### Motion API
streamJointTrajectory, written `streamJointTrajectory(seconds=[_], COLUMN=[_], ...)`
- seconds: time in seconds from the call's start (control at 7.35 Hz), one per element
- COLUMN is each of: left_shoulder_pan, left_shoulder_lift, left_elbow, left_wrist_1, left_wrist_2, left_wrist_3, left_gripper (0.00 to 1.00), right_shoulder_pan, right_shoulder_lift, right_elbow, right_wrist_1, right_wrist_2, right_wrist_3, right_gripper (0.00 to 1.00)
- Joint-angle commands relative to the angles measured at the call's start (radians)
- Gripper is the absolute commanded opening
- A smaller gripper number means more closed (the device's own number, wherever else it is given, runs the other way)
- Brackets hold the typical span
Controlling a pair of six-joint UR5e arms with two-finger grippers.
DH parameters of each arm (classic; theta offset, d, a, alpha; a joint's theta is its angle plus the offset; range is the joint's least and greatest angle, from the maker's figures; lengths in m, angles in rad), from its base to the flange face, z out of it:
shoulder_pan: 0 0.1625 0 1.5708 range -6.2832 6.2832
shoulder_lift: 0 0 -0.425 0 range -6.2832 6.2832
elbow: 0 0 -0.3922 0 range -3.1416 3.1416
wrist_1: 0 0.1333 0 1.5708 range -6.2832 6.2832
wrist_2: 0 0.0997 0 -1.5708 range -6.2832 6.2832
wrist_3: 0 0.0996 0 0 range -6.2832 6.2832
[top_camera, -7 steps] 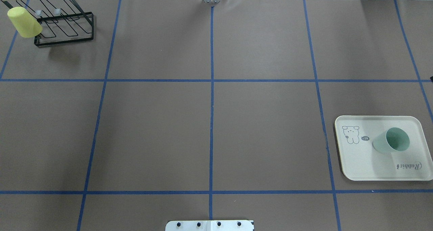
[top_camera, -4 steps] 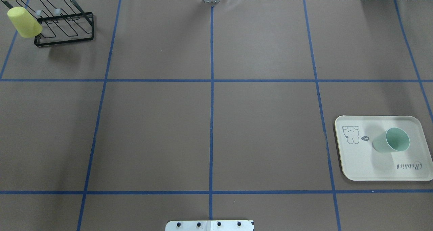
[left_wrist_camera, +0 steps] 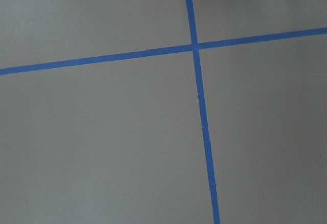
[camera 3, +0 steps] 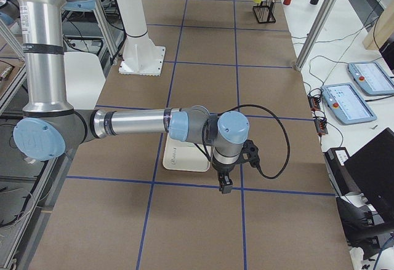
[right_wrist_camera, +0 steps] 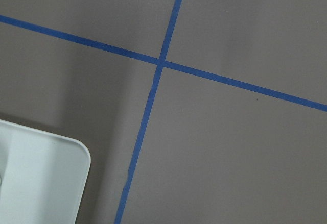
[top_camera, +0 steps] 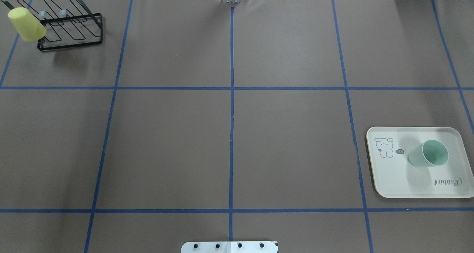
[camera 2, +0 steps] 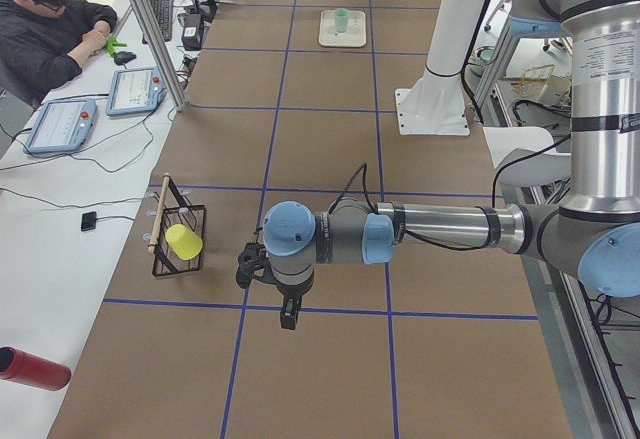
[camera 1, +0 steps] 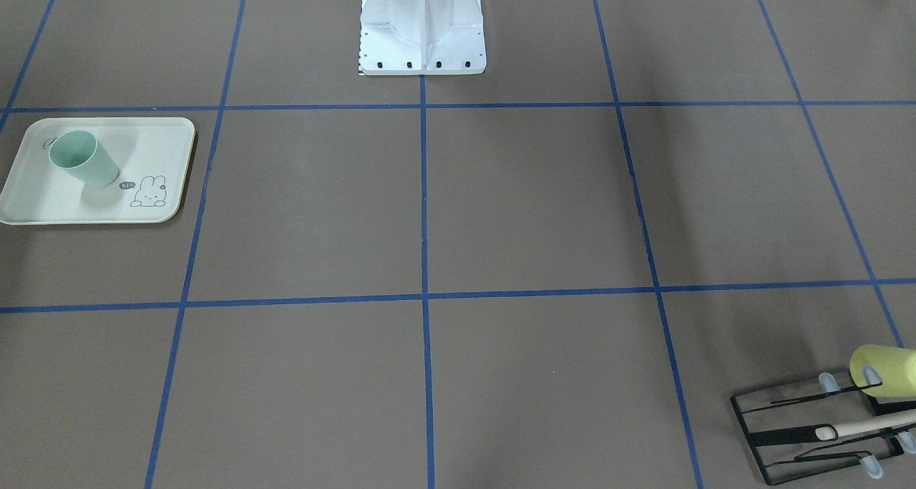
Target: Left arm grabs green cup and hands to right arm on tray
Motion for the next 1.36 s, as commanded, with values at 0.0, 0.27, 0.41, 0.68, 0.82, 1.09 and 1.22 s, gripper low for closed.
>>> streamJointTrajectory(seconds=[0.0,0.27,0.41,0.68,0.82,1.09,1.22], left_shoulder_pan=[-0.001,-0.002,-0.002,-0.009,-0.009,-0.009,-0.009], left_shoulder_lift=[-0.001,0.007,0.007,0.007,0.007,0.007,0.007], left_elbow=[-0.016,-0.033,-0.034,-0.038,-0.038,-0.038,-0.035], left_wrist_1=[-0.013,-0.014,-0.013,-0.014,-0.014,-0.014,-0.013], left_wrist_2=[0.005,0.007,0.005,-0.001,-0.001,0.005,0.007], left_wrist_3=[0.004,0.002,0.001,0.004,0.004,-0.004,-0.005], left_gripper=[1.00,1.00,1.00,1.00,1.00,1.00,1.00], right_shoulder_pan=[0.005,0.005,0.005,0.003,0.001,0.000,0.000], right_shoulder_lift=[-0.041,-0.052,-0.044,-0.039,-0.038,-0.036,-0.035], right_elbow=[0.000,0.020,0.023,0.033,0.033,0.034,0.034], right_wrist_1=[0.003,0.004,0.006,0.048,0.052,0.056,0.056], right_wrist_2=[-0.001,0.001,0.002,0.002,0.005,0.007,0.005], right_wrist_3=[0.003,0.084,0.145,0.221,0.233,0.234,0.234], right_gripper=[1.00,1.00,1.00,1.00,1.00,1.00,1.00])
